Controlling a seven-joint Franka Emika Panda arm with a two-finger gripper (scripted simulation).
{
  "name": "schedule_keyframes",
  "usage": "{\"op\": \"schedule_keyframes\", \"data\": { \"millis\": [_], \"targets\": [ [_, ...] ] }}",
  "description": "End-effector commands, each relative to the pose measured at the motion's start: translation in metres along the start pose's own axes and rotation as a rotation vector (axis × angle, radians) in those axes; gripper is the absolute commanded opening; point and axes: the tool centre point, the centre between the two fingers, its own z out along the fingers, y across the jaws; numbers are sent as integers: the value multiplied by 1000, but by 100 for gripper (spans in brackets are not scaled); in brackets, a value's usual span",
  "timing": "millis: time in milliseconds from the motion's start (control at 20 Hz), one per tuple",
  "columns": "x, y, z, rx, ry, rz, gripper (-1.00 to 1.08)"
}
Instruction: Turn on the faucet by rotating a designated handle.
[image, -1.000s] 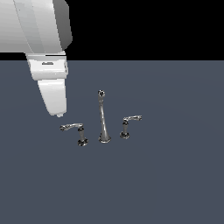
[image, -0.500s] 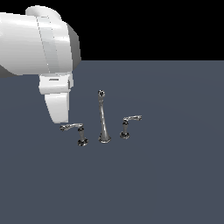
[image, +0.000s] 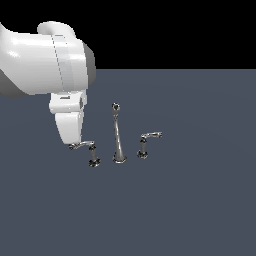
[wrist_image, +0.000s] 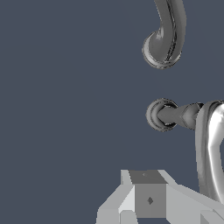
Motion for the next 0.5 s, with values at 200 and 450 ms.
{"op": "schedule_keyframes", "data": {
  "millis": [200, 450],
  "targets": [
    [0, -1, 0, 1, -1, 3, -100],
    [-6, 13, 0, 1, -1, 3, -100]
  ]
}}
